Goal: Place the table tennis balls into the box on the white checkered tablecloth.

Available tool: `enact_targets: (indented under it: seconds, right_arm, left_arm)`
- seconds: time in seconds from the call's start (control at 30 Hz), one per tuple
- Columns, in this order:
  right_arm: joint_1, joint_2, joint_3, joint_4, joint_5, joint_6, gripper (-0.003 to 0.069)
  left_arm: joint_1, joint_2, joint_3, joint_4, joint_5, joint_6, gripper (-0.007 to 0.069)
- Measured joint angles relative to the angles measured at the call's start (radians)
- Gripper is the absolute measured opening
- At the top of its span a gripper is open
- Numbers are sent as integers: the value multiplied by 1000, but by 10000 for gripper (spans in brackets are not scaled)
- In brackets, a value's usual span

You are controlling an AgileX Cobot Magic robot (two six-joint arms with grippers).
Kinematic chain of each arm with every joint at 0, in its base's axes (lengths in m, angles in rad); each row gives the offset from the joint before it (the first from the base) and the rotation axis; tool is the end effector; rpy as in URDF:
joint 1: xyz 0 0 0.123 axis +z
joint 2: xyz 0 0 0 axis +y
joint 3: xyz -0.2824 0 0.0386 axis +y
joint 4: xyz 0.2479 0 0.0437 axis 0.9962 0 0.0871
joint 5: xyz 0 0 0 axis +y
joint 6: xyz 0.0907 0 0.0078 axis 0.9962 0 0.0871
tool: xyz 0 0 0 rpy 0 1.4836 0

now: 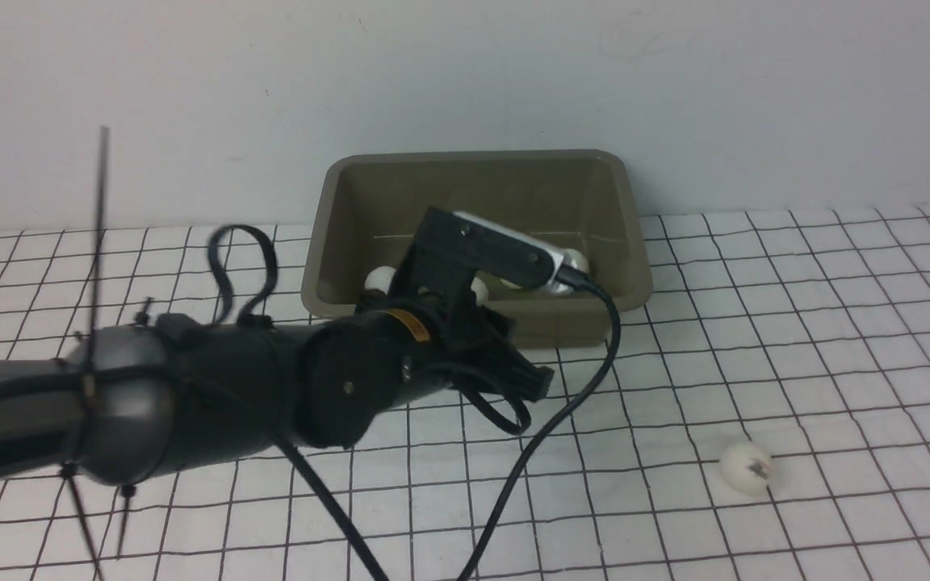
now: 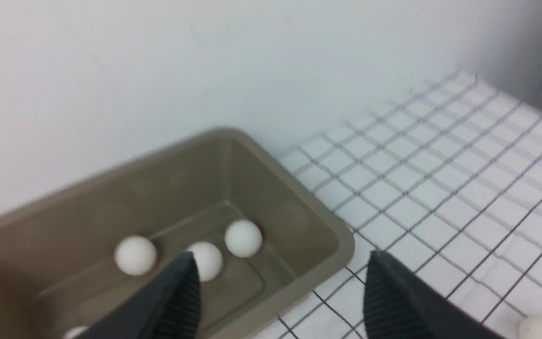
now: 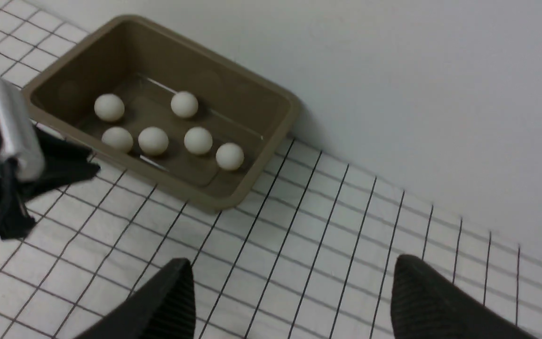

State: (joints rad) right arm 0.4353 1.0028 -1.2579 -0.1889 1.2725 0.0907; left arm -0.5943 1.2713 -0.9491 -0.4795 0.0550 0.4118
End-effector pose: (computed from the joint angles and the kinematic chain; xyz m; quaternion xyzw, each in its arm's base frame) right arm 0.1549 0.0540 0.4151 -0.1600 0.9313 -0.0096 0.3272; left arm 0.2388 -0.1643 0.3416 0.2158 0.7703 -0.2044 0.5641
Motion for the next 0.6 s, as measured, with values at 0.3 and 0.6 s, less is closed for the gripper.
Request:
enact_targets:
  seconds: [0.3, 0.6]
  right_arm:
    - [-239, 2, 385, 136, -9, -20, 475]
    - [-366, 51, 389, 189, -27, -99, 475]
  left_arm:
    - [152, -225, 0, -3, 222, 23, 459]
    - [162, -232, 0, 0, 289, 30, 459]
